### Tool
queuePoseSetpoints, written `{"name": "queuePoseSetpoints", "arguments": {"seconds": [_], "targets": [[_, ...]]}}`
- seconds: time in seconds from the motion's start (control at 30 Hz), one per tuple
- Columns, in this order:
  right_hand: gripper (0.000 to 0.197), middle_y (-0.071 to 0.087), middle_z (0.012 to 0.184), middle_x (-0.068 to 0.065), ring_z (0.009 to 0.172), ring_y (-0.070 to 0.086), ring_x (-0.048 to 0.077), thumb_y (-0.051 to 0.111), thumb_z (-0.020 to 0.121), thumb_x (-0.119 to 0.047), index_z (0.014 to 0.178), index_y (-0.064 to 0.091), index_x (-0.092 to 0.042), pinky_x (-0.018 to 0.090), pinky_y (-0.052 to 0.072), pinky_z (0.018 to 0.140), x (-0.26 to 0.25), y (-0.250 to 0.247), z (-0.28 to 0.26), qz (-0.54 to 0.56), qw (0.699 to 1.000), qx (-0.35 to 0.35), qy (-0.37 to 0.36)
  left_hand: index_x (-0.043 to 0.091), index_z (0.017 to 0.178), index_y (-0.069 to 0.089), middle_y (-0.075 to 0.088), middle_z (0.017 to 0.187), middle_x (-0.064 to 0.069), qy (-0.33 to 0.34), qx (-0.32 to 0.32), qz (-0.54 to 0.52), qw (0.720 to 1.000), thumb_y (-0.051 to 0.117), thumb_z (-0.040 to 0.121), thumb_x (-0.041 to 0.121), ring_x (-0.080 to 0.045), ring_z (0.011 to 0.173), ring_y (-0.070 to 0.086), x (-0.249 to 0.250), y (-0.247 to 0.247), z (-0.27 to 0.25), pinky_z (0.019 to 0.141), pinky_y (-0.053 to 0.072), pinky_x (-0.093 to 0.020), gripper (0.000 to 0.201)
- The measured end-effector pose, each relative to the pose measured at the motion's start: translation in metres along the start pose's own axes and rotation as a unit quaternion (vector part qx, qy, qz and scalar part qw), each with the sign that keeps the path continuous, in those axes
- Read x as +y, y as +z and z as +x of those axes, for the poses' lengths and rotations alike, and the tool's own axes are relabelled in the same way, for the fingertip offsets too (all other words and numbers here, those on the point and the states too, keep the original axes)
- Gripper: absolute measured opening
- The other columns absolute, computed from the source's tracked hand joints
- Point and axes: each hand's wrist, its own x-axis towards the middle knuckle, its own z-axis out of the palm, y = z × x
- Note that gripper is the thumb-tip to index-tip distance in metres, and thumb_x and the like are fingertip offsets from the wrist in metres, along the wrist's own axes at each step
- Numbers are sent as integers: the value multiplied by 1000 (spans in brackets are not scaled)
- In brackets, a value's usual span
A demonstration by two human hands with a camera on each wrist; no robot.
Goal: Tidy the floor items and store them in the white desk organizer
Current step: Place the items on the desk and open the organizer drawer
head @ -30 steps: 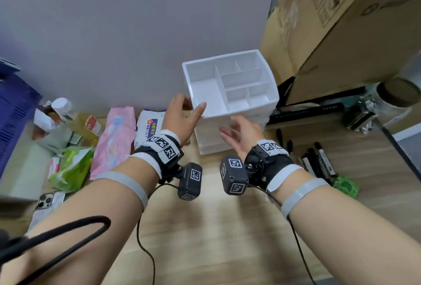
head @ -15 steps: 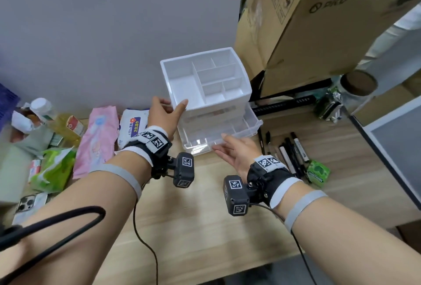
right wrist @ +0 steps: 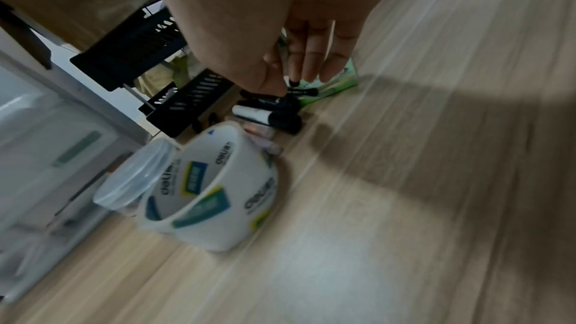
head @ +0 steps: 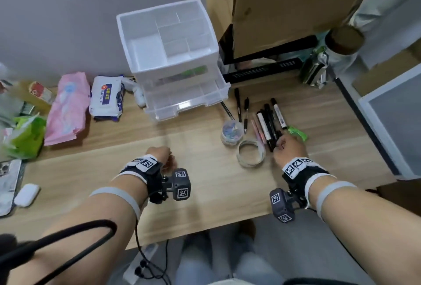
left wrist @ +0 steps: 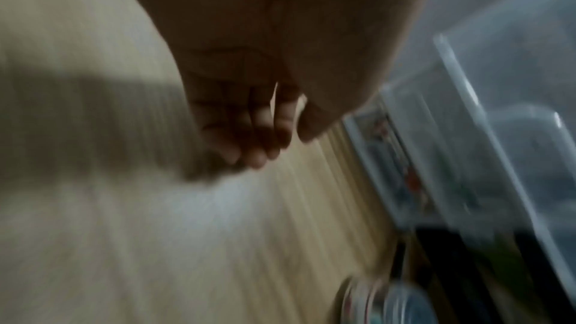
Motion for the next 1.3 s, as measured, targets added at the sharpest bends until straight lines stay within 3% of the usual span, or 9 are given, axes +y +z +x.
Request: {"name": "queuePoseSetpoints", "arguments": {"seconds": [0.1,0.33,0.5,0.6,0.73,0.87,1.0,1.2,1.3], "targets": [[23,48,122,19,113,49,37,65,81,-17,101,54,-11,36,45,91,21,0,7,0,999,34,12,0,97,59,67,80,-18,42,-110,86,989,63,94,23,-31,67,65,-15,54,-30,84,58,-53,23],[58,41,134,19,124,39,40,66,76,-10,131,46,-11,45,45,95,65,-19,39,-45,998,39,10,11,123,44,73,93,-13,127,-161,271,941,72,72,60,-34,75,75,-13,173,-51,71,62,-47,76],[83,42,144,11,131,36,37,69,75,-19,148,31,-25,49,42,104,75,-25,61,-72,996,-30,-46,2,110,54,74,88,-16,151,-100,345,921,64,81,34,-34,77,74,-14,200,-37,73,62,-46,44],[80,45,141,11,128,39,37,73,75,-24,145,33,-24,49,44,101,72,-30,68,-77,995,-28,-52,7,114,55,75,89,-20,151,-127,336,921,59,76,30,-37,76,75,-5,194,-45,71,62,-51,45],[77,45,135,17,126,40,38,78,75,-32,139,37,-15,47,45,100,66,-31,73,-110,993,-44,-26,3,111,56,74,77,-21,167,-144,304,927,53,94,12,-35,71,75,16,178,-69,70,62,-52,19],[64,58,119,19,110,56,36,76,75,-44,120,49,-9,36,47,90,53,-42,75,-136,988,-75,10,7,112,59,73,73,-18,200,-144,301,921,52,94,9,-30,60,72,35,156,-80,64,63,-44,19],[24,64,94,8,79,58,28,63,84,-26,103,51,-15,33,51,74,27,-60,68,-42,997,-24,-58,13,117,62,75,81,-18,270,-139,284,909,54,96,12,-25,55,70,55,130,-95,57,61,-36,22],[15,59,82,-1,74,68,27,58,90,-21,99,46,-24,43,58,72,-68,-81,43,217,968,-38,-120,1,105,66,70,77,-16,391,-74,194,897,57,96,11,-20,45,62,110,79,-137,52,60,-34,16],[16,59,90,9,79,66,37,49,94,-11,106,43,-19,48,54,71,-120,-87,29,257,949,-97,-156,12,107,67,72,75,-8,415,22,196,888,58,94,24,-18,52,67,135,46,-140,61,62,-42,20]]}}
